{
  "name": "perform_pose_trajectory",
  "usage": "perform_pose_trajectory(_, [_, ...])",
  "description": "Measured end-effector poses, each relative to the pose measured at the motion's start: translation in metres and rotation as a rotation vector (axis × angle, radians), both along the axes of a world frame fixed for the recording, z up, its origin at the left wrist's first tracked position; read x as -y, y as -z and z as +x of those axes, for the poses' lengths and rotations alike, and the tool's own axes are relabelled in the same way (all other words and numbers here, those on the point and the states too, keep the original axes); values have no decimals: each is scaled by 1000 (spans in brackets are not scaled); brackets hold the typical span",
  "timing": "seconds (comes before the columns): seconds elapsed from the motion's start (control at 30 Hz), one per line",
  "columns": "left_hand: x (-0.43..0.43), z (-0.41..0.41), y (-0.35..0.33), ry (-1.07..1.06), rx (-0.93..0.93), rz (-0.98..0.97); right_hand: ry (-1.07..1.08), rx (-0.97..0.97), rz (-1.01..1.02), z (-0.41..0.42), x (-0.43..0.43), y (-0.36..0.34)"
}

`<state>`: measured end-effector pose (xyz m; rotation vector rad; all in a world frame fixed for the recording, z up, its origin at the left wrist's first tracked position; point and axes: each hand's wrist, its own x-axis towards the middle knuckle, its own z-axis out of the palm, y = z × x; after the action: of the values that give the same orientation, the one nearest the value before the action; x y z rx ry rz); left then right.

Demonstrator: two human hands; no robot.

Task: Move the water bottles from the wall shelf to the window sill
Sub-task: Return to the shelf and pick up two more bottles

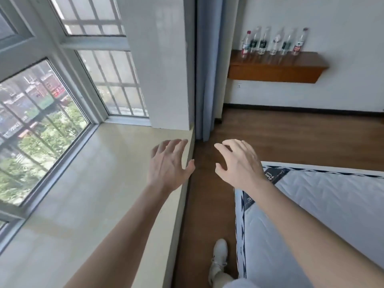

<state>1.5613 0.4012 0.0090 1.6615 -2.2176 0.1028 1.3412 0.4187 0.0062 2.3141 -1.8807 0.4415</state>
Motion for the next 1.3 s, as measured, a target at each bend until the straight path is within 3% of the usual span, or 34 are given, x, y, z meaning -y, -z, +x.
perform_pose_trajectory(0.43, [207, -136, 0, 72, 7, 9, 78, 47, 9, -125, 192, 5])
perform_pose_trajectory(0.83, [352, -186, 2, 109, 51, 19, 127, 37, 20, -177, 325, 12])
perform_pose_trajectory(1.3, [622, -263, -4, 289, 15, 15, 319, -38, 19, -240, 560, -12])
